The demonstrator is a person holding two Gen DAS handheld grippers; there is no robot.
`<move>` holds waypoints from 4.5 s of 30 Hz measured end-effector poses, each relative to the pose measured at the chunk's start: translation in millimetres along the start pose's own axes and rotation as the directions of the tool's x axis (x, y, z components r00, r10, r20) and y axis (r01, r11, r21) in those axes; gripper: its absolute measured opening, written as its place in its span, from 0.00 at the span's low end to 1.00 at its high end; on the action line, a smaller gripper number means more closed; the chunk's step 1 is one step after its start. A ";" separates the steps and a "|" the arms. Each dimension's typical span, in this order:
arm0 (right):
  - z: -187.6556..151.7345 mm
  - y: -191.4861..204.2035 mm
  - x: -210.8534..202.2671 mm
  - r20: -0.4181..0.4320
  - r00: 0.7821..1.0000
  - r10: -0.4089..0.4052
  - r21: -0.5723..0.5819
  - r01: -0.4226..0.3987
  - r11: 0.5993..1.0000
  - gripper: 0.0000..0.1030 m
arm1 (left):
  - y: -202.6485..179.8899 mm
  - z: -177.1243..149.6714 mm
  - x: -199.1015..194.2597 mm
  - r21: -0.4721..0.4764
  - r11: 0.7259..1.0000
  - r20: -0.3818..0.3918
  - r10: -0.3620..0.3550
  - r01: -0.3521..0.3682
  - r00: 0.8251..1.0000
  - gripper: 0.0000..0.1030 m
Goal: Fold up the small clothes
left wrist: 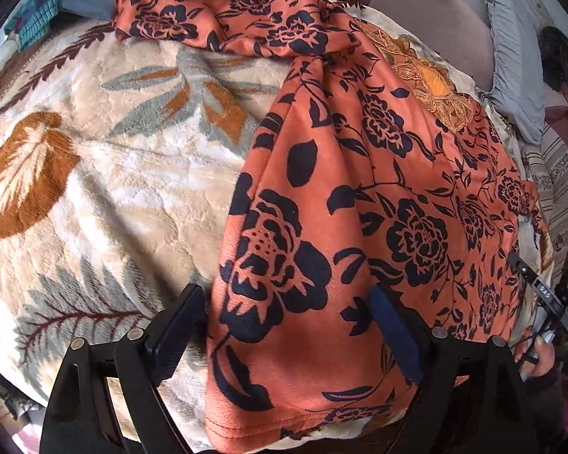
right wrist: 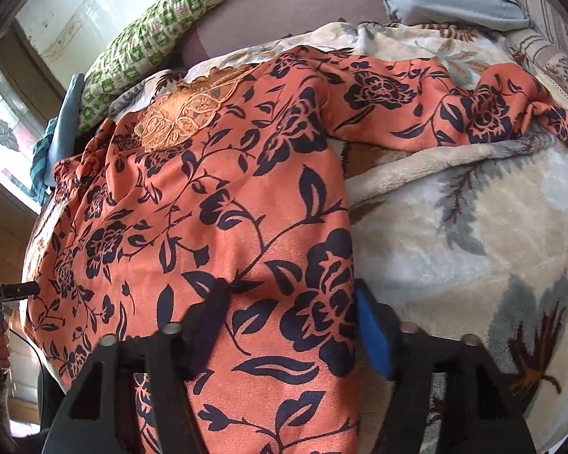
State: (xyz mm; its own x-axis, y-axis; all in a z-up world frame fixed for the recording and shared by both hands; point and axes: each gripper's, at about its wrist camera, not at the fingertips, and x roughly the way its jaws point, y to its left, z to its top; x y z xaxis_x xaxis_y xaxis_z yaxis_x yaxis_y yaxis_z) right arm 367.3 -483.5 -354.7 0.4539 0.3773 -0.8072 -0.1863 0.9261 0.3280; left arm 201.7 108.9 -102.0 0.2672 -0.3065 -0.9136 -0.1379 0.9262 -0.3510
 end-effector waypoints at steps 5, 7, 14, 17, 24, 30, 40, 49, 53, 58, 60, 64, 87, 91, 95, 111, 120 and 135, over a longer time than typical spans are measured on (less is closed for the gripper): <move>-2.1 -4.7 -16.6 0.015 0.999 0.049 -0.008 -0.049 0.999 0.06 | 0.7 -1.3 8.0 0.019 1.000 -0.008 -0.018 0.018 1.000 0.32; -4.4 -7.4 -34.4 0.041 0.997 0.069 0.002 -0.069 0.998 0.06 | 2.3 -7.9 1.6 0.022 1.000 0.013 -0.012 0.012 1.000 0.30; -23.4 -36.8 -14.5 -0.025 0.999 0.022 0.099 -0.020 0.995 0.05 | 12.0 -15.9 19.3 0.024 0.994 0.027 0.104 -0.105 0.994 0.30; -19.9 -33.1 -19.1 -0.023 0.999 0.033 0.098 -0.031 0.995 0.10 | 7.2 -14.1 7.6 0.078 0.993 0.043 0.087 -0.090 0.995 0.30; -2.1 -61.7 -48.8 0.071 0.996 0.059 0.184 -0.071 0.980 0.36 | 10.9 23.8 -44.4 0.052 0.996 0.158 0.069 -0.078 0.985 0.51; 26.8 -145.6 -79.7 0.192 0.981 -0.039 0.396 -0.041 0.917 0.39 | -14.2 61.1 -35.0 -0.015 1.000 0.140 -0.024 0.026 0.990 0.52; 60.8 -272.0 -98.4 0.287 0.945 -0.159 0.666 -0.077 0.742 0.50 | -83.6 153.2 83.6 -0.052 0.999 0.038 0.001 0.001 0.999 0.52; 97.5 -263.5 -30.0 0.294 0.953 0.073 0.658 -0.257 0.707 0.57 | -103.4 204.4 128.9 -0.103 0.994 0.074 0.036 -0.028 0.997 0.52; 111.1 -255.6 5.0 0.249 0.963 0.099 0.685 -0.248 0.685 0.60 | -74.5 214.7 144.5 -0.210 0.977 0.051 0.042 -0.030 0.998 0.52; 125.4 -258.1 20.9 0.238 0.971 0.035 0.691 -0.194 0.696 0.21 | -62.3 228.0 156.4 -0.239 0.969 0.050 0.072 -0.059 0.996 0.50; 133.1 -262.9 -0.1 0.287 0.958 -0.018 0.664 -0.185 0.725 0.10 | -62.2 230.6 150.8 -0.233 0.971 0.081 0.071 -0.051 0.994 0.50; 140.1 -289.0 -31.2 0.327 0.936 -0.130 0.670 -0.132 0.731 0.11 | -54.5 236.0 157.8 -0.226 0.969 0.081 0.119 -0.098 0.990 0.50; 47.1 -356.1 -56.8 0.426 0.894 -0.138 0.864 -0.357 0.354 0.63 | -119.6 208.8 164.7 -0.128 0.991 0.005 0.033 -0.032 0.999 0.51; 54.5 -373.0 -33.4 0.433 0.885 -0.171 0.878 -0.371 0.303 0.63 | -131.9 206.3 168.2 -0.130 0.991 -0.002 0.039 -0.039 0.999 0.51; 80.9 -385.9 -46.8 0.457 0.879 -0.137 0.837 -0.373 0.400 0.10 | -143.5 206.4 155.7 -0.095 0.994 0.015 0.062 -0.060 0.998 0.51; 51.7 -407.8 -122.4 0.497 0.805 -0.324 0.793 -0.269 0.547 0.56 | -149.6 204.6 177.5 -0.126 0.986 0.007 0.116 -0.114 0.993 0.51; 93.1 -410.2 -82.5 0.293 0.897 -0.331 0.788 -0.031 0.615 0.08 | -153.1 202.8 187.2 -0.109 0.983 0.007 0.149 -0.147 0.989 0.52; 190.9 -120.1 -89.2 0.482 0.863 0.152 0.280 -0.316 0.907 0.10 | -137.1 173.4 117.5 -0.073 0.993 0.053 -0.085 0.089 0.995 0.52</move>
State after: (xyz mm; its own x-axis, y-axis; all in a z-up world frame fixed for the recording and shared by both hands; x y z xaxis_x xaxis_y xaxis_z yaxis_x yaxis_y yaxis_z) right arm 515.5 -628.1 -228.4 0.7834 0.4667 -0.4105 -0.0680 0.7208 0.6897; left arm 417.4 -15.9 -125.7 0.3283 -0.3719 -0.8682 -0.1825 0.8769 -0.4447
